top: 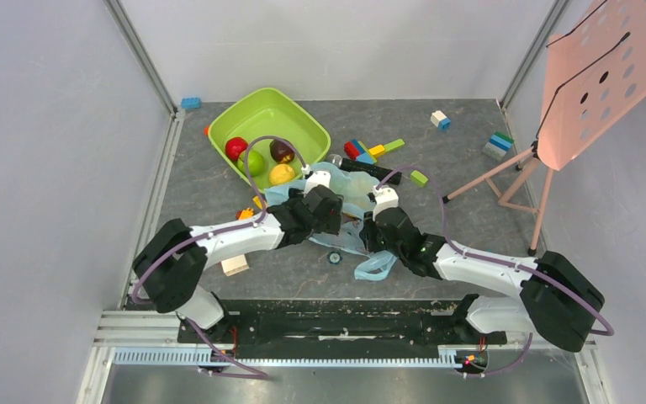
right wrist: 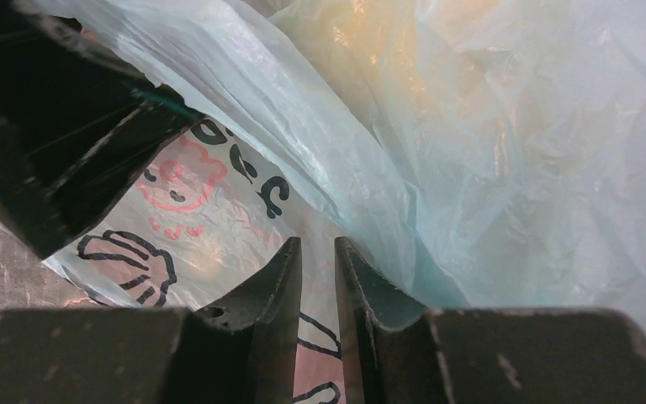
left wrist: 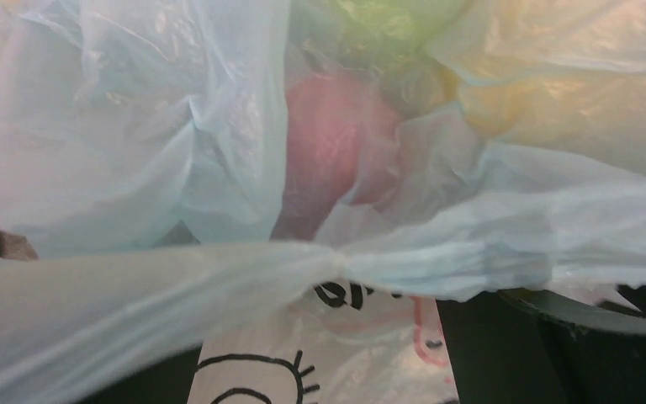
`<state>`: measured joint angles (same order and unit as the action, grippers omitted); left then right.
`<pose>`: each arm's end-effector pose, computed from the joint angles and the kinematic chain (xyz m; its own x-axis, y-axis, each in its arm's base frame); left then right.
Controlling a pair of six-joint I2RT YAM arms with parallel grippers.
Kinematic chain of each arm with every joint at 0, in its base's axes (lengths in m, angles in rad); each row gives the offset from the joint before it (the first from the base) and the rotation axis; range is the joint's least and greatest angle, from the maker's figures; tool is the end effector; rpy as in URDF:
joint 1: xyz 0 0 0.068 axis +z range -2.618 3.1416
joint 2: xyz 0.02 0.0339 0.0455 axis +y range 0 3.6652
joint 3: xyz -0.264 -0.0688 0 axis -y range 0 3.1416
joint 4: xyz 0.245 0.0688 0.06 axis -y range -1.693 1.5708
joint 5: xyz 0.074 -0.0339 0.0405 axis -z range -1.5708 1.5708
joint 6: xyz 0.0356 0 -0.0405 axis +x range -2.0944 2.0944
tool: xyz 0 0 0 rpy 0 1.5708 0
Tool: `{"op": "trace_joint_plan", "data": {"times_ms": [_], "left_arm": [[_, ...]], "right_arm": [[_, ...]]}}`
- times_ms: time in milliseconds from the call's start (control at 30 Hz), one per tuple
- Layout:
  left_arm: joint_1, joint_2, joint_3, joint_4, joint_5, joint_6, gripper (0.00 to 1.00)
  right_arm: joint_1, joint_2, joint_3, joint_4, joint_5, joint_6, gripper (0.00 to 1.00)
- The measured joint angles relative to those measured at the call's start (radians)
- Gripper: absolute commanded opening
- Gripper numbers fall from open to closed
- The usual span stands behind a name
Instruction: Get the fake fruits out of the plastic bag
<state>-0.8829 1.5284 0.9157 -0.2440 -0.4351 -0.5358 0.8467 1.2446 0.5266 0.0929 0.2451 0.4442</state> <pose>0.2105 -0.2326 0.2051 -0.6808 0.0992 -0.7258 0.2068 0.9765 -0.0605 0.1704 0.1796 0.1841 -0.6063 -0.0563 -0.7932 -0.3719 0.9018 0.2203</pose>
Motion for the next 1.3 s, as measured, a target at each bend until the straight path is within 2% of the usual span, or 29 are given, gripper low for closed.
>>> {"op": "trace_joint_plan", "data": {"times_ms": [233,700,933,1133,1300], "left_arm": [[0.003,0.069,0.012,0.062,-0.089,0.003,1.0],[0.015,0.169,0.03,0.196,-0.125,0.03,0.99],[0.019,0.201,0.029,0.269,-0.161,0.03,0.83],[0.019,0.203,0.014,0.331,-0.167,0.031,0.61],[0.02,0.186,-0.019,0.363,-0.154,0.037,0.59]], "right_arm": [[-0.004,0.0,0.0,0.001,-0.002,-0.004,0.24],[-0.007,0.009,0.0,0.003,-0.008,-0.011,0.24],[-0.009,0.01,0.0,0.005,-0.012,-0.01,0.24],[-0.009,0.01,0.0,0.008,-0.019,-0.01,0.24],[-0.009,0.01,-0.001,0.012,-0.02,-0.008,0.24]]}}
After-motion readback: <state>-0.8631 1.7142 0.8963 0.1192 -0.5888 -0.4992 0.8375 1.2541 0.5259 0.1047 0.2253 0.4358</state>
